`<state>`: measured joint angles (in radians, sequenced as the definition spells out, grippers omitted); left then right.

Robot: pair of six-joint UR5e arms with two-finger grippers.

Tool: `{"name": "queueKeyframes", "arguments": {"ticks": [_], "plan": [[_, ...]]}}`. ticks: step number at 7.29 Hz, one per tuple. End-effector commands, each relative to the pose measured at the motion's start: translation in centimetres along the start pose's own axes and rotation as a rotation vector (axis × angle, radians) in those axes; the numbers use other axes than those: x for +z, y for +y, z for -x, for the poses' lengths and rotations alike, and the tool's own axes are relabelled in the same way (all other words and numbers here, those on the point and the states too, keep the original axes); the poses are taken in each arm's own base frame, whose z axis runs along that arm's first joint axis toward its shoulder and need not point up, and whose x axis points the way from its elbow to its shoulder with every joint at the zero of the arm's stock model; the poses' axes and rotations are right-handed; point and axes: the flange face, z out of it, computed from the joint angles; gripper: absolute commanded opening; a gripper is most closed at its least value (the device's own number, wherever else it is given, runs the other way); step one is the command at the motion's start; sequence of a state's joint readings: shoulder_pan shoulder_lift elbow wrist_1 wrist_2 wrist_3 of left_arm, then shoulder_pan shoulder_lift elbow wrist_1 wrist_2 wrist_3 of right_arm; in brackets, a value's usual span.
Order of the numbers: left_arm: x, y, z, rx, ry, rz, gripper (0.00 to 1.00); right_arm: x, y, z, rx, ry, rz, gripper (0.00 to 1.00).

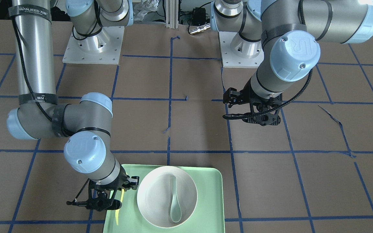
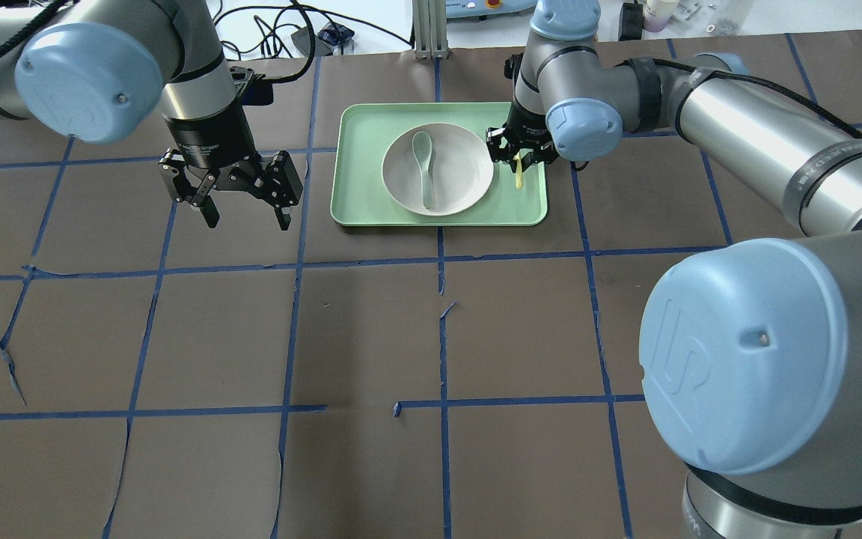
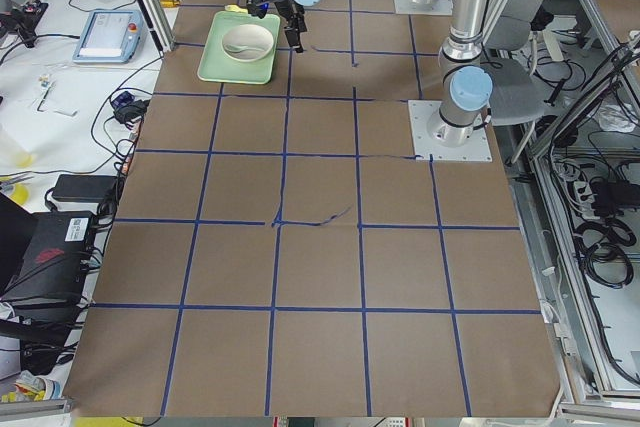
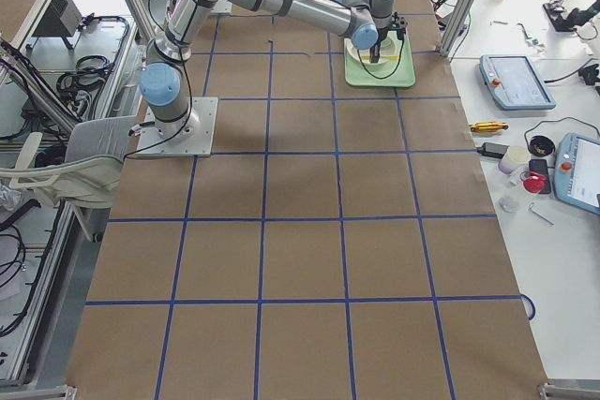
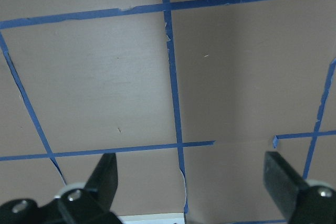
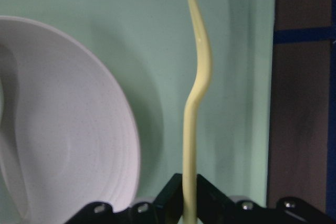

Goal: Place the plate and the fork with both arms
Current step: 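Lift the yellow fork and set it on the tray beside the plate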

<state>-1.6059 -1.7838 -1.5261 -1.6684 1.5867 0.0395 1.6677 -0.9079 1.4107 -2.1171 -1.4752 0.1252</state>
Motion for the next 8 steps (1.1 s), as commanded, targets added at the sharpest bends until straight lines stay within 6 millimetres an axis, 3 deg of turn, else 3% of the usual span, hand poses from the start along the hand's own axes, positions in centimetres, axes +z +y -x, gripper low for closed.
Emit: {"name": "queueKeyframes", "arguments": {"ticks": [1,3,4,5,6,8], "plan": [[0.0,0.0,0.0,-0.001,0.001,-0.001,1.0,2.3,-0.4,-2.0,-0.047,-0.03,0.036,0.0],[0.0,0.0,0.0,-0.003,0.002,-0.001,1.0,2.5,-0.4,-1.3,-0.044,-0.104,0.041,0.0],[0.0,0.0,0.0,-0.002,0.002,-0.001,1.0,2.2,-0.7,-1.4,-0.044,-0.108,0.034,0.2],[0.1,-0.1,0.0,0.001,0.002,0.001,1.0,2.4,-0.5,-1.6,-0.047,-0.088,0.034,0.73],[0.0,0.0,0.0,0.002,0.002,-0.001,1.0,2.4,-0.2,-2.0,-0.074,-0.053,0.035,0.98],[0.1,-0.1,0.0,-0.001,0.002,0.001,1.0,3.0,1.0,-2.5,-0.079,-0.018,0.058,1.0]]}}
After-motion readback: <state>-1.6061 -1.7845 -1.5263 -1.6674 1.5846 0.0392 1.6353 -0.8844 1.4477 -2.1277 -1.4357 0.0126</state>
